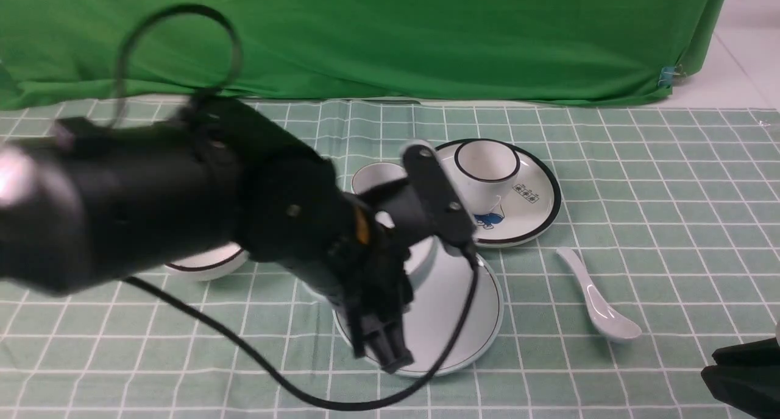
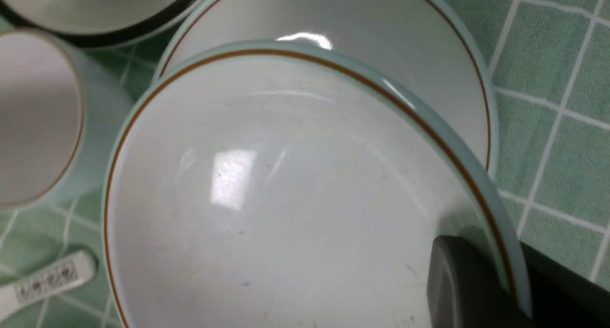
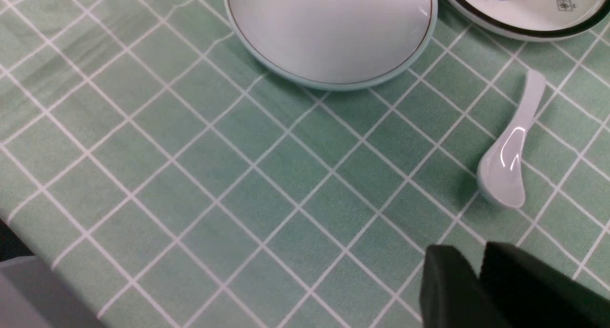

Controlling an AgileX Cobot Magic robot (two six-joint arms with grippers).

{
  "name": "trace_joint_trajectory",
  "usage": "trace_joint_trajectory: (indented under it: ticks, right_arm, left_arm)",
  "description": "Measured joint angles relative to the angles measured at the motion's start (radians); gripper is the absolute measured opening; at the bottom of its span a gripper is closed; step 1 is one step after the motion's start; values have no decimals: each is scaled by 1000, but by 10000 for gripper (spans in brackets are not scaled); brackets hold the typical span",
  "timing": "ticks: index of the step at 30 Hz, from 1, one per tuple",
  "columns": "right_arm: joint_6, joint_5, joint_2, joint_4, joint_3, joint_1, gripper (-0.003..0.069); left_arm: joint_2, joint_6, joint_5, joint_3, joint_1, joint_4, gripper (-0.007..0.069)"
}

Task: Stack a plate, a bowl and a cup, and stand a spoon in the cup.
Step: Use the left arm to put the blue rice bowl into the blue large plate in the middle

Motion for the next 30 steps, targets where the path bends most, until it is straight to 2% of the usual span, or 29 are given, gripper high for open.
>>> trace_joint_trajectory:
  ticks: [9, 16, 23, 28, 30]
  right_arm:
    - [0, 1, 0, 0, 0, 0, 143]
    - [3, 4, 0, 0, 0, 0, 143]
    - [6, 4, 0, 0, 0, 0, 143]
    - [6, 4, 0, 0, 0, 0, 143]
    - [6, 4, 0, 0, 0, 0, 144]
  left_arm:
    - [185, 49, -67, -71, -35, 19, 37]
    - [208, 49, -68, -92, -37, 21, 50]
    - [208, 60, -71, -93, -37, 28, 129]
    - [208, 62, -71, -93, -37, 30, 230]
    - [208, 25, -68, -93, -37, 25, 260]
